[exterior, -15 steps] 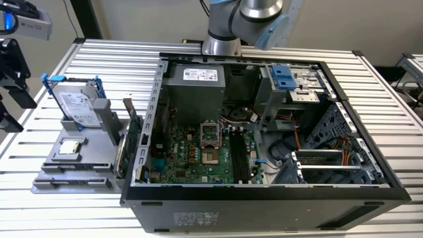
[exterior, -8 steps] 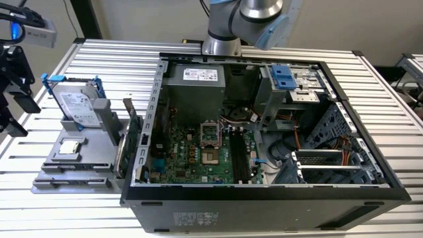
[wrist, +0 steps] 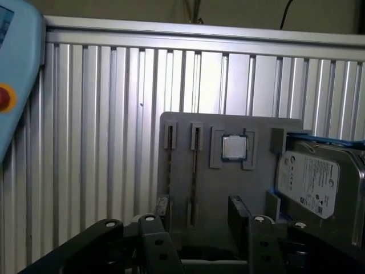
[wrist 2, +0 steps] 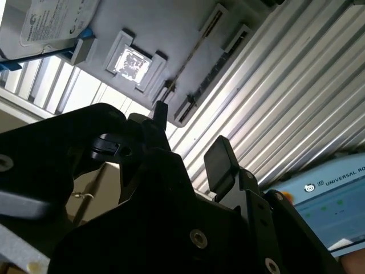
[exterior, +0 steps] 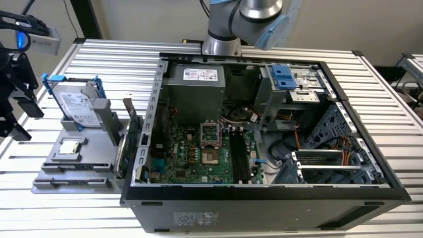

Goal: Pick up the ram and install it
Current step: 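Pick up the ram and move it above insertion slot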

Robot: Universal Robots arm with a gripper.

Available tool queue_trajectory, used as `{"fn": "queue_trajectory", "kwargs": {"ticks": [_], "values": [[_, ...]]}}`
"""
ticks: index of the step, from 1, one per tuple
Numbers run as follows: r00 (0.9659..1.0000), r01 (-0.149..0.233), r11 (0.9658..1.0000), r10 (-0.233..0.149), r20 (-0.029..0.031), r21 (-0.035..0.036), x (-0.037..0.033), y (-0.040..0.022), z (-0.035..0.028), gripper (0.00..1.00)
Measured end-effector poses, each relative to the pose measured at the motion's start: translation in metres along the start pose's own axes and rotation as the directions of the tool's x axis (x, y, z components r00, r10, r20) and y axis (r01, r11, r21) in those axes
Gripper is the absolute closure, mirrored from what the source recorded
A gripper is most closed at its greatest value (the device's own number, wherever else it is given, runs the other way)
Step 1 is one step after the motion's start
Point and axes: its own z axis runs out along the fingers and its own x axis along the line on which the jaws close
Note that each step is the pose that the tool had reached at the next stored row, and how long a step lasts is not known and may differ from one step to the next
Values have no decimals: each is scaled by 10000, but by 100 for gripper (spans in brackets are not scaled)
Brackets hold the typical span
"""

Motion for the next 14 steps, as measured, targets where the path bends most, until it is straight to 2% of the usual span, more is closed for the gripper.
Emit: {"fn": "queue_trajectory", "kwargs": {"ticks": [4,9,13,14], "values": [[10000,-25,10000,25,-4,-5,1,0,56,0],[10000,-54,9999,54,-3,-90,2,-1,123,0],[10000,-51,10000,51,-22,0,3,-2,178,0],[10000,-51,10000,51,-38,4,2,-3,192,0]]}}
